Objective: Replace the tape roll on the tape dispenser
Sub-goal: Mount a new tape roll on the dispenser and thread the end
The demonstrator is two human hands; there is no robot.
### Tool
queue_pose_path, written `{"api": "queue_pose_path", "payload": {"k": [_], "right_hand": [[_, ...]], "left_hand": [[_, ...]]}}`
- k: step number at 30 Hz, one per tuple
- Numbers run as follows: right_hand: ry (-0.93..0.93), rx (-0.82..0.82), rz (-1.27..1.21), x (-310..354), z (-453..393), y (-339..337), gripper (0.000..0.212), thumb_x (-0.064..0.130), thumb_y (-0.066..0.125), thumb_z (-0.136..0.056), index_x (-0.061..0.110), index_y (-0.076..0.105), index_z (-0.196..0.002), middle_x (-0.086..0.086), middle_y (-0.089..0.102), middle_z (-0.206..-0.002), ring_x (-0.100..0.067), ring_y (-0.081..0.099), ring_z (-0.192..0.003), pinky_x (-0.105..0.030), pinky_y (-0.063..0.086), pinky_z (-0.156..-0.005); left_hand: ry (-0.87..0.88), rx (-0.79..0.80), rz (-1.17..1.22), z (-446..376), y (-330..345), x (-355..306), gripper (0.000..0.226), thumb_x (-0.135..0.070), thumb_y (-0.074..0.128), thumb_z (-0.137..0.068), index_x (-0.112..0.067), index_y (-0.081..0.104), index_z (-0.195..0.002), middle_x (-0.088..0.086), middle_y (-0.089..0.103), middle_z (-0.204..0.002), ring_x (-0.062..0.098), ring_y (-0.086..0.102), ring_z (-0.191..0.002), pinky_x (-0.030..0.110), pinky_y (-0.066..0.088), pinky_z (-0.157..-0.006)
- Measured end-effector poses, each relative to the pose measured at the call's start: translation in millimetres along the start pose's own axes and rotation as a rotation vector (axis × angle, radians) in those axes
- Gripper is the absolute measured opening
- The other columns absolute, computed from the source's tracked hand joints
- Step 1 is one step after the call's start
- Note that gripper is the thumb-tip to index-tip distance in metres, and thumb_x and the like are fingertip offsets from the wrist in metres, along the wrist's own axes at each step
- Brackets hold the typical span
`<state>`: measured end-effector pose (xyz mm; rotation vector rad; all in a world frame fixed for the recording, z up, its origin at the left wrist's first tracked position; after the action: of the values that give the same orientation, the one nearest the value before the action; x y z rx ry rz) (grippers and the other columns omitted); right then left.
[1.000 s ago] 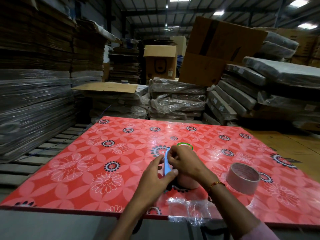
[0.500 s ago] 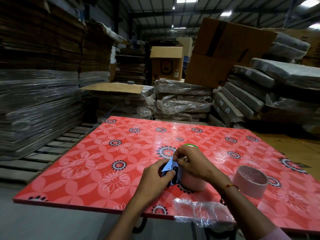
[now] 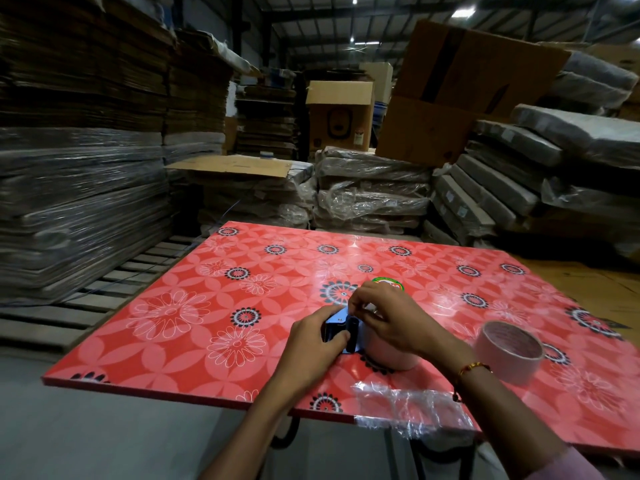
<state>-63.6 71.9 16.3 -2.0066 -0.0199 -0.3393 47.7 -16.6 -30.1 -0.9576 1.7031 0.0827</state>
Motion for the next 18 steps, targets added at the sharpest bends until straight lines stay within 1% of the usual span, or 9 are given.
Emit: {"api": "queue_pose_path", "payload": {"k": [4,6,8,10,13,15,18], "right_hand": [[-0.006,-0.04,0.034,5,2,-1,0.012,0.01,0.06,-0.091,0.017,0.069,-0.093,0.0,0.068,-0.094,-0.023,0.059,-0.09,-0.039,0.049,-0.076],[-0.016,-0.058,0.032,7,4,-1,0.012,0.01,0.057,-0.089,0.017,0.063,-0.097,0.001,0.067,-0.093,-0.024,0.059,-0.088,-0.043,0.049,-0.075],[-0.019,-0.064,0.019,8,6,0,0.018,0.009,0.057,-0.088,0.019,0.055,-0.103,0.004,0.064,-0.093,-0.022,0.056,-0.086,-0.045,0.049,-0.073],[-0.037,-0.059,0.006,11,7,0,0.025,0.006,0.057,-0.087,0.022,0.049,-0.105,0.007,0.061,-0.093,-0.021,0.055,-0.085,-0.045,0.048,-0.072],[-0.072,-0.065,0.03,14,10,1,0.03,0.003,0.056,-0.085,0.023,0.047,-0.105,0.005,0.06,-0.091,-0.023,0.055,-0.084,-0.047,0.048,-0.071],[-0.085,-0.067,0.056,14,10,2,0.031,0.002,0.055,-0.084,0.024,0.046,-0.106,0.004,0.061,-0.091,-0.024,0.055,-0.084,-0.048,0.048,-0.071],[-0.096,-0.073,0.081,13,10,2,0.033,0.001,0.055,-0.083,0.024,0.046,-0.105,0.003,0.062,-0.091,-0.024,0.054,-0.084,-0.049,0.048,-0.069]], "left_hand": [[-0.016,0.065,-0.01,-4,1,4,0.047,-0.008,0.065,-0.084,-0.024,0.063,-0.128,-0.006,0.072,-0.113,0.008,0.066,-0.101,0.029,0.052,-0.093],[-0.014,0.09,-0.016,-5,1,6,0.05,-0.007,0.065,-0.084,-0.025,0.061,-0.13,-0.006,0.071,-0.115,0.009,0.066,-0.104,0.028,0.051,-0.094],[-0.029,0.11,-0.006,-5,1,8,0.052,-0.006,0.064,-0.085,-0.026,0.059,-0.133,-0.007,0.069,-0.116,0.008,0.065,-0.106,0.026,0.051,-0.095],[-0.04,0.13,0.007,-7,0,11,0.052,-0.009,0.064,-0.086,-0.027,0.057,-0.134,-0.007,0.068,-0.118,0.009,0.065,-0.107,0.03,0.052,-0.098],[-0.044,0.168,0.026,-10,-1,14,0.052,-0.011,0.062,-0.084,-0.028,0.057,-0.133,-0.003,0.07,-0.116,0.011,0.067,-0.103,0.037,0.055,-0.094],[-0.037,0.187,0.03,-12,-1,15,0.053,-0.012,0.061,-0.082,-0.027,0.058,-0.133,-0.001,0.07,-0.115,0.012,0.068,-0.1,0.035,0.056,-0.092],[-0.027,0.215,0.021,-15,-2,15,0.056,-0.015,0.062,-0.082,-0.028,0.055,-0.136,-0.001,0.068,-0.121,0.011,0.066,-0.106,0.034,0.053,-0.096]]}}
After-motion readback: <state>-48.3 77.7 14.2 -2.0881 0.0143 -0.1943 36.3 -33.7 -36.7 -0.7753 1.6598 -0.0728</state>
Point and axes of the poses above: each hand's wrist, its own z-axis away from the middle knuckle, its own y-axis out of the palm, x = y × z, the point moved 6 cm from there along -z, towards the middle knuckle
